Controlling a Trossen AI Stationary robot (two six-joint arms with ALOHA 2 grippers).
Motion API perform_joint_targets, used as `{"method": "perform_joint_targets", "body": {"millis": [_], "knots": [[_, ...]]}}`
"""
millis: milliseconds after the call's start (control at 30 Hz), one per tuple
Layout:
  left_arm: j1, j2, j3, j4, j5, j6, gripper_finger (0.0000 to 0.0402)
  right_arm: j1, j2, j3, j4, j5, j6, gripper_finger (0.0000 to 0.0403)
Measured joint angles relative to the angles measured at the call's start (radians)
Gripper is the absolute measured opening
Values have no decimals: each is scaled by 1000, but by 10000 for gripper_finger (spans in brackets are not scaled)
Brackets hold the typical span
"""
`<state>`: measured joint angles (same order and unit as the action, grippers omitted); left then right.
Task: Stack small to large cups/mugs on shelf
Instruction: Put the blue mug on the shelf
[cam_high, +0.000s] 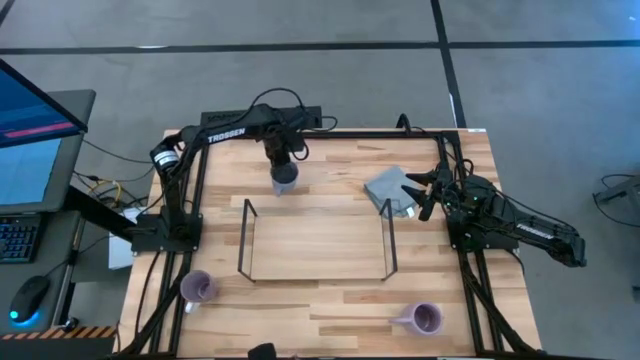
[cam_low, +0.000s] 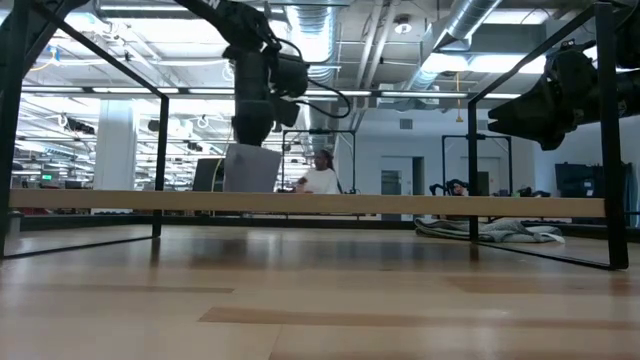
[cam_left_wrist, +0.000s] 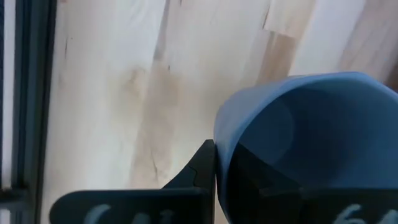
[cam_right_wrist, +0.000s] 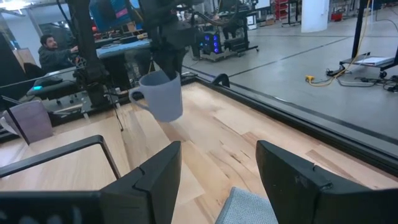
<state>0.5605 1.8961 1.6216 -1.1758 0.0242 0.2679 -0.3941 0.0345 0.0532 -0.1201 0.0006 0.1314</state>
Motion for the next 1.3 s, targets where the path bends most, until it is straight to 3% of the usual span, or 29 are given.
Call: {"method": "perform_joint_targets", "body": {"millis": [400,567,867,1067,1300], "knots": [[-121,-40,91,-69,122,-128,6,0,0,0,0,0,1,230],[-195,-103,91,-80,99,-227,6,0,0,0,0,0,1,230],[-375,-156,91,-126,-56,-438,6,0,0,0,0,0,2,230],[-483,-157,73,-112,-67,-554,6,0,0,0,0,0,30,230],[-572,-164,-39,-51,-67,-657,6,0,0,0,0,0,29,230]]}}
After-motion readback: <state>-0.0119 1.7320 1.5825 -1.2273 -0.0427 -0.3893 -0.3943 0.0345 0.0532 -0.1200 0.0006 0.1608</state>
